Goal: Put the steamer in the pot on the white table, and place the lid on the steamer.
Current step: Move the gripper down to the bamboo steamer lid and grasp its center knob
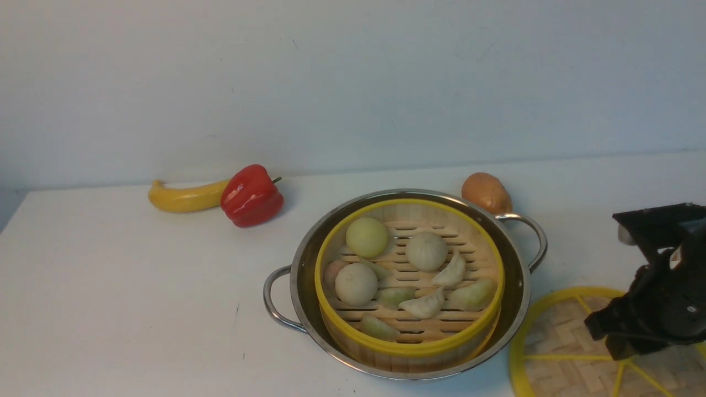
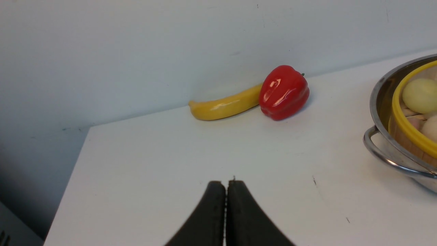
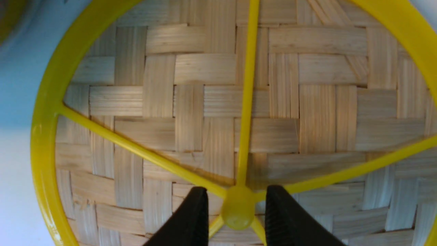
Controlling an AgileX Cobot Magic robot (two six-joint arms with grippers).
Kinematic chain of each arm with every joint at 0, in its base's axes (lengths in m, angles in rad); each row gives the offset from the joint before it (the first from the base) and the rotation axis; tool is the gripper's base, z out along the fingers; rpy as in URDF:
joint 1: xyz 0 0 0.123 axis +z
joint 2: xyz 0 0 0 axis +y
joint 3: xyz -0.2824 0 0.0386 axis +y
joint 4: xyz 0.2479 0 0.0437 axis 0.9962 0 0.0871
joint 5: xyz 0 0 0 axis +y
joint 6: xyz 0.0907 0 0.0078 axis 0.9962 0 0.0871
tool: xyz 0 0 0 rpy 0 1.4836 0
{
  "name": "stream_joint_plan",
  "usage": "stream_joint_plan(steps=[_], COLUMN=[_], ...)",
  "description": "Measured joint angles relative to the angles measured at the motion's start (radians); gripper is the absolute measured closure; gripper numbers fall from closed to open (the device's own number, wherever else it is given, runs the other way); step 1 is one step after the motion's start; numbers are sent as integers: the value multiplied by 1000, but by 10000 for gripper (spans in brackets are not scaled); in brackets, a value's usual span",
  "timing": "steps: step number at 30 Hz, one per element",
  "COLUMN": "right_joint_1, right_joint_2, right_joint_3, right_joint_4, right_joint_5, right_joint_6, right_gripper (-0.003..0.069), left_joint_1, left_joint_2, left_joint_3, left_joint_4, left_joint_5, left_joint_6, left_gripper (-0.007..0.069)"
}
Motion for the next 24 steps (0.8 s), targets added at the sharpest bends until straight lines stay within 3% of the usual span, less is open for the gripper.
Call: stream_joint_plan(steps=[7,14,24], right_joint_1=[0,0,0], right_joint_2=[43,49,-25], right_joint_3=[0,-3,-146], right_joint_4=[-3,-19,-214], right_joint_5=[-24,-10,334], right_joint_6=[1,8,92], right_gripper=[412,515,516], left_joint_1=[0,0,0], left_joint_2=[0,0,0], left_joint_3=[0,0,0], left_joint_4=[0,0,0], left_joint_5=[0,0,0], left_joint_6=[0,0,0], left_gripper=[624,624,624])
